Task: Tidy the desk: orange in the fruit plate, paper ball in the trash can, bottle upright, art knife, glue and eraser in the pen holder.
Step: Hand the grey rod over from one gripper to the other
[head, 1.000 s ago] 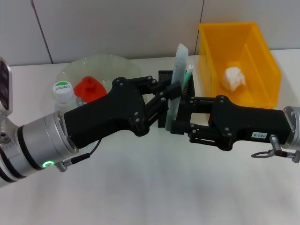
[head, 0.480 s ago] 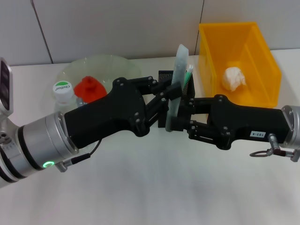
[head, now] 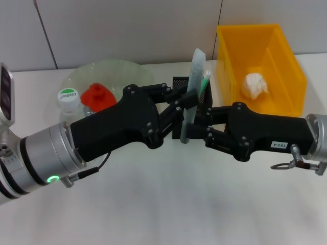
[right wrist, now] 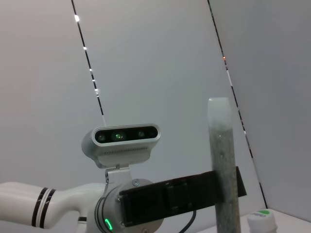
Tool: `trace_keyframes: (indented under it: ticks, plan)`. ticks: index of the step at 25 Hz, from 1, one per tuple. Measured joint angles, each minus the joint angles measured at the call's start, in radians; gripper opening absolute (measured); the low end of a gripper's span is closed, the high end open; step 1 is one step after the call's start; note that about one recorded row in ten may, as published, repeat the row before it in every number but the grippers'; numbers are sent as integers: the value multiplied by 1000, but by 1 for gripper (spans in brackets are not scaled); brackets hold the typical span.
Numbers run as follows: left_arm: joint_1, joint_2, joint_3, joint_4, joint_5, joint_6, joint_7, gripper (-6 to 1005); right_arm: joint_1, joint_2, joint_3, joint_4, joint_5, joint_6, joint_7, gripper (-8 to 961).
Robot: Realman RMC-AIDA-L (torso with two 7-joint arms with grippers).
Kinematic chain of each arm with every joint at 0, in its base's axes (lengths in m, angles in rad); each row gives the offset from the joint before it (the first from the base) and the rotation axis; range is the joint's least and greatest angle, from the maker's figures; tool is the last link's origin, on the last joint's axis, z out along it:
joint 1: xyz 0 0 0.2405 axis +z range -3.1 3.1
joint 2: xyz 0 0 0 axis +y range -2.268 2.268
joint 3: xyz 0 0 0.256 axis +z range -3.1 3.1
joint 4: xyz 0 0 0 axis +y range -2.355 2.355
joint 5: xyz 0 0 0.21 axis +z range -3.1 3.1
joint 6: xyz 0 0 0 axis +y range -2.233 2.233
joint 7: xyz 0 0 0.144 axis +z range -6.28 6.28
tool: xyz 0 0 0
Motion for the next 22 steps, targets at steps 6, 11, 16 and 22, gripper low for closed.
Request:
trace_keyframes:
  ticks: [6, 11, 16, 22]
  plan:
    - [0, -2, 0, 0, 0, -1, 1, 138, 1, 2, 0, -1, 3, 11, 0, 195]
    - [-1, -2, 0, -1, -2, -1, 2, 139, 1, 2, 0, -2, 5, 12, 0, 178]
    - [-1, -2, 0, -1, -2, -1, 2, 139, 3, 3, 0, -2, 6, 13, 0, 161]
    - [-2, -1, 0, -2, 0, 1, 2, 138, 4, 3, -11, -2, 9, 14, 0, 160]
